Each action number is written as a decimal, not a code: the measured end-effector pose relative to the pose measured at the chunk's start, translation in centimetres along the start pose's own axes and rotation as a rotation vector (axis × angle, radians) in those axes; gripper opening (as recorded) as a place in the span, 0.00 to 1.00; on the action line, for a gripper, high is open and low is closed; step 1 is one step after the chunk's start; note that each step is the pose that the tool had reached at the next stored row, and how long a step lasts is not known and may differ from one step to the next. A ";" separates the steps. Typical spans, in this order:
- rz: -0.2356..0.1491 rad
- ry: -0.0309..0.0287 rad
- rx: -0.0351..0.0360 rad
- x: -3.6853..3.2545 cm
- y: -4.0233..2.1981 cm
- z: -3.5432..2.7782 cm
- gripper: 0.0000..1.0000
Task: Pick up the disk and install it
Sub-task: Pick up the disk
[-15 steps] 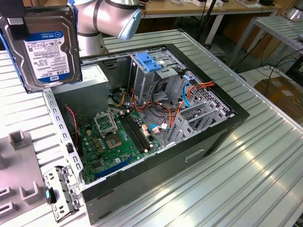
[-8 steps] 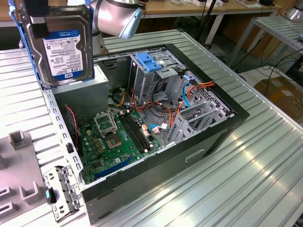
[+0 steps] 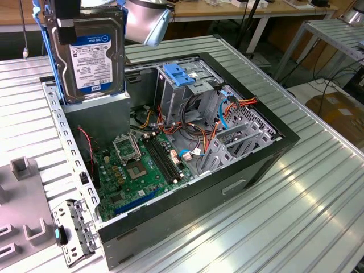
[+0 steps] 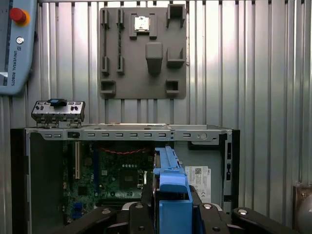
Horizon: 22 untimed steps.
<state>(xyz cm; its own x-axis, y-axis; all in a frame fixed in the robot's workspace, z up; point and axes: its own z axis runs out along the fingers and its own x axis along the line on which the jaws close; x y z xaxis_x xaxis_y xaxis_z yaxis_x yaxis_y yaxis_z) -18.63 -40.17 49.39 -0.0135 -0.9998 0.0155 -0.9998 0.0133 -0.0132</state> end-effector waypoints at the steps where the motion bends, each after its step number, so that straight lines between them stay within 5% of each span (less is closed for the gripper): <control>1: 0.000 0.0000 0.0000 0.01 -0.25 0.00 0.37; 5: 0.000 0.0000 -0.0004 0.09 -2.08 0.03 0.37; 11: 0.001 0.0000 -0.0008 0.16 -3.72 0.05 0.37; 14: 0.001 0.0000 -0.0010 0.23 -5.12 0.07 0.37; 22: 0.001 0.0000 -0.0016 0.36 -7.63 0.11 0.37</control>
<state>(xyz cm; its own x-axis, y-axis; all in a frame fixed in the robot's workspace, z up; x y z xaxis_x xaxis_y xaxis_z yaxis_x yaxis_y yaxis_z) -11.01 -40.63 49.39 -0.0144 -0.9998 0.0155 -0.9998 0.0142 -0.0117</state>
